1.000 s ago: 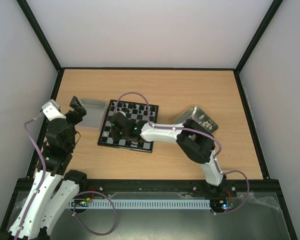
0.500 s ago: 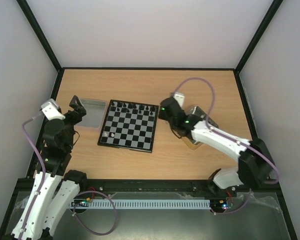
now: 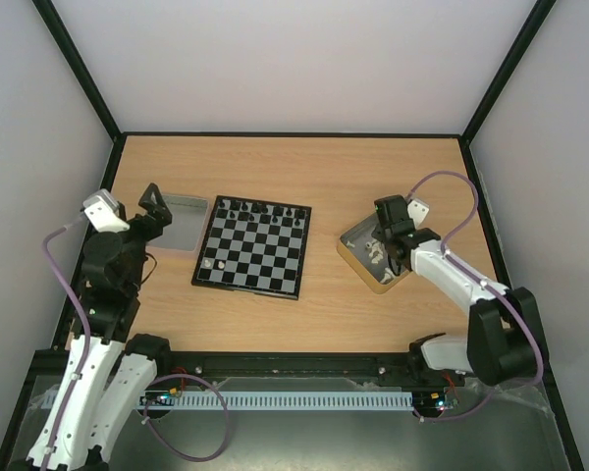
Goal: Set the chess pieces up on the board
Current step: Pick up the chess piece from the storage box, then place the chess piece on the chessboard.
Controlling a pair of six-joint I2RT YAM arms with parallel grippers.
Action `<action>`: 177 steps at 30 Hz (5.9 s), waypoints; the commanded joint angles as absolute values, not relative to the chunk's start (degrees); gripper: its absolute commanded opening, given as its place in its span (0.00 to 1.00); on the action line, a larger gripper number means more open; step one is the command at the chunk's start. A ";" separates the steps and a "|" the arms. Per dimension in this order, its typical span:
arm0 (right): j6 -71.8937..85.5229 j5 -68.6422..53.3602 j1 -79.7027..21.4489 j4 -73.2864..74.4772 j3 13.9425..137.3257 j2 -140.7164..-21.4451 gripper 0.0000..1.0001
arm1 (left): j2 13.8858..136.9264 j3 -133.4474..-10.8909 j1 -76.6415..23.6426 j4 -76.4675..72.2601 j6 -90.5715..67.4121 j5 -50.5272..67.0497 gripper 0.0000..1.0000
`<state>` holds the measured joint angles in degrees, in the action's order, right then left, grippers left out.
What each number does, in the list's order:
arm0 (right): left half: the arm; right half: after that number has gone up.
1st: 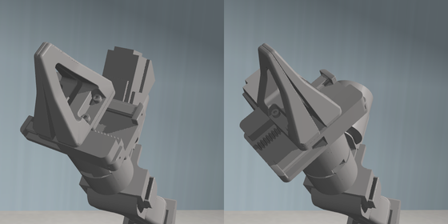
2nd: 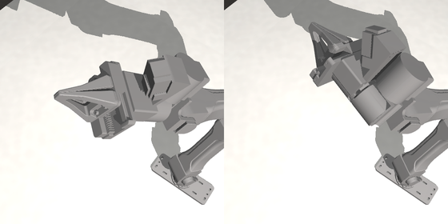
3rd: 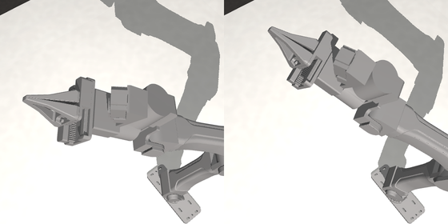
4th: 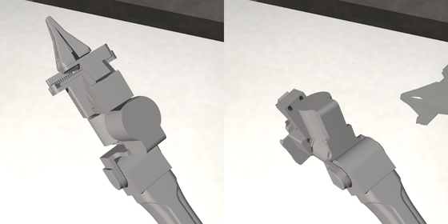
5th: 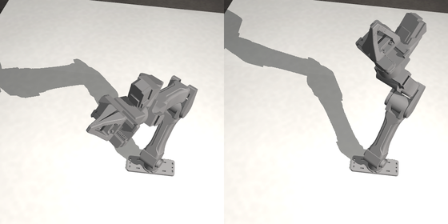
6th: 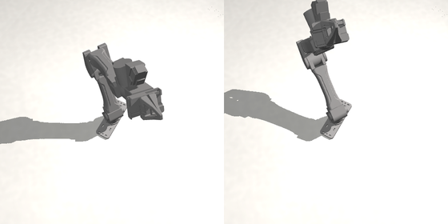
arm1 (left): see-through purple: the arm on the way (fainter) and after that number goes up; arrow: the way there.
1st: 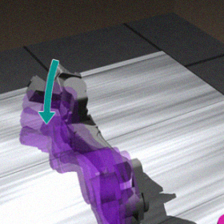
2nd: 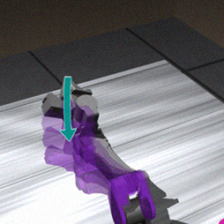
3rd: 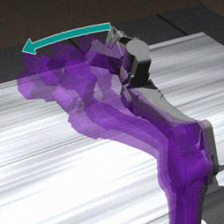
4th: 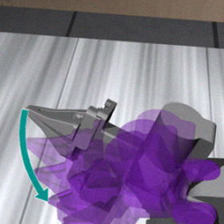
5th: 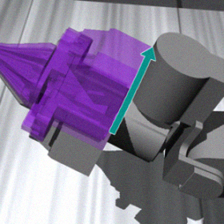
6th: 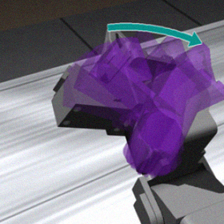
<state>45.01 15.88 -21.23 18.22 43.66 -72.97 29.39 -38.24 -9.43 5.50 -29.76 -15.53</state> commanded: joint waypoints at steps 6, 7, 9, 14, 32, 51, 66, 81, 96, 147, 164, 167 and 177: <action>39.93 15.50 -15.23 20.12 45.77 -81.50 0.34 | 35.07 -40.63 -9.14 3.38 -30.39 -14.39 1.00; 39.69 14.76 -15.00 19.91 45.83 -82.29 0.34 | 35.82 -41.60 -9.34 3.55 -30.13 -14.59 1.00; 39.22 12.82 -14.66 19.57 46.17 -83.82 0.33 | 36.95 -42.74 -9.63 3.67 -29.44 -15.22 1.00; 40.23 10.86 -14.55 17.91 46.27 -87.15 0.24 | 37.86 -40.55 -9.93 1.11 -28.95 -15.79 1.00; 43.28 12.74 -14.54 15.64 48.51 -94.27 0.30 | 36.65 -39.39 -9.82 0.75 -29.35 -15.21 1.00; 42.82 10.05 -14.54 14.32 44.66 -88.06 0.08 | 37.11 -38.81 -10.20 -0.22 -29.43 -12.51 1.00; 41.24 -45.38 -14.79 -20.95 34.97 -65.04 0.07 | 53.49 -43.27 -12.83 -8.55 -34.23 36.32 1.00; 43.18 -66.34 -26.63 -39.38 32.96 -61.25 0.07 | 69.47 -50.42 -33.43 -12.89 -58.11 42.06 0.82; 36.58 -66.65 -28.55 -31.85 34.51 -60.46 0.08 | 72.69 -50.79 -36.49 -20.09 -63.33 51.63 0.38; 38.76 -24.31 -28.65 -13.62 33.70 -63.54 0.74 | 71.51 -37.51 -46.14 15.68 -45.98 -28.91 0.02; 38.84 -24.00 -28.64 -14.18 33.06 -66.08 0.74 | 77.77 -31.57 -45.88 5.26 -45.35 -32.61 0.02; 38.84 -23.94 -28.65 -14.16 33.04 -66.24 0.74 | 78.58 -31.70 -45.87 5.90 -45.70 -34.19 0.02; 39.68 -24.87 -28.61 -14.83 32.83 -66.97 0.74 | 81.16 -31.77 -45.88 4.58 -44.82 -33.99 0.02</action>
